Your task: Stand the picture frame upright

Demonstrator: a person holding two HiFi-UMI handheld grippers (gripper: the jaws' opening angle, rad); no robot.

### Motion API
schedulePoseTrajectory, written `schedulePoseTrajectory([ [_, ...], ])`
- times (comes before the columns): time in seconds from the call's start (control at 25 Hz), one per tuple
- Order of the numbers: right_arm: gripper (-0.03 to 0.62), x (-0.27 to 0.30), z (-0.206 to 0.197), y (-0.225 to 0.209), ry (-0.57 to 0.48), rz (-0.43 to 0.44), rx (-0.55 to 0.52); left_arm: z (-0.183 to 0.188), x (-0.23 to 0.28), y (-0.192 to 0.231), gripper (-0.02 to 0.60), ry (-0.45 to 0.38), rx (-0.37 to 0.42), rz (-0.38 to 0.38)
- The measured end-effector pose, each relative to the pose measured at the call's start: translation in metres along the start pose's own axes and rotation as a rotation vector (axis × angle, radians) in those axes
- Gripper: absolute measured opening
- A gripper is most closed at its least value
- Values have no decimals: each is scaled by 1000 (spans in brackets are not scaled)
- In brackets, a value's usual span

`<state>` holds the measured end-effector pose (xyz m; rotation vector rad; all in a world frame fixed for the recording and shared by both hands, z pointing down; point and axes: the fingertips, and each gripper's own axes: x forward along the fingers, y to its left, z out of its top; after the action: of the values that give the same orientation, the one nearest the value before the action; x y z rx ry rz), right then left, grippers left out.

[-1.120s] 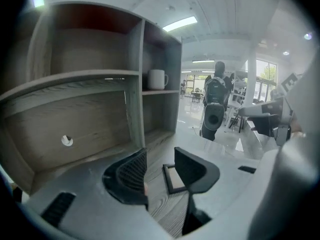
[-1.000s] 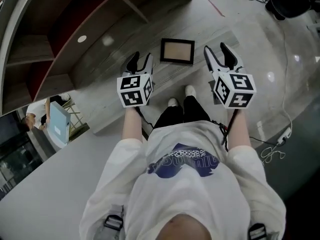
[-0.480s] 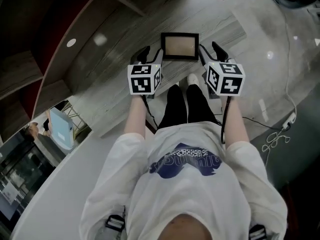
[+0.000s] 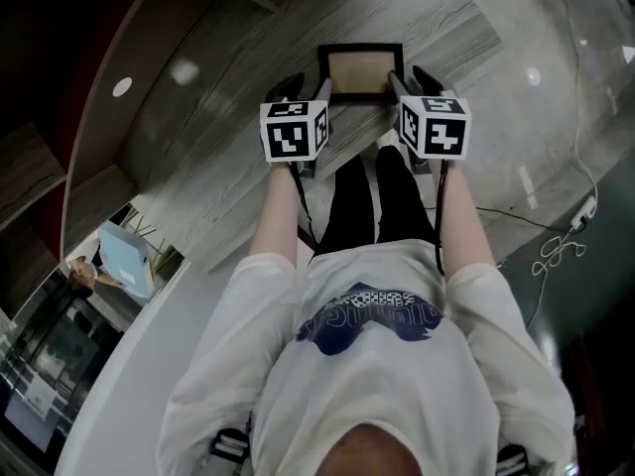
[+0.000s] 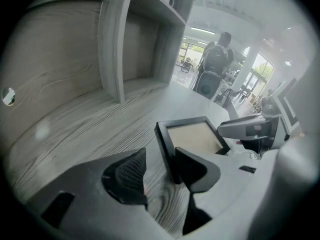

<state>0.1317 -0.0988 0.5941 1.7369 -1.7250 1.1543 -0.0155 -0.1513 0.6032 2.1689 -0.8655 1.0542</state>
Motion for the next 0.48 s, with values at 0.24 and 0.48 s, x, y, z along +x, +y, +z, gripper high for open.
schedulePoseTrajectory([
  [0.24,163,13,-3,-1,15,-31,-17,0,5,1,172,2,-31,-15],
  [0.48,152,16,-5,-1,33,-47,-20,3,4,-2,171,13,-26,-27],
])
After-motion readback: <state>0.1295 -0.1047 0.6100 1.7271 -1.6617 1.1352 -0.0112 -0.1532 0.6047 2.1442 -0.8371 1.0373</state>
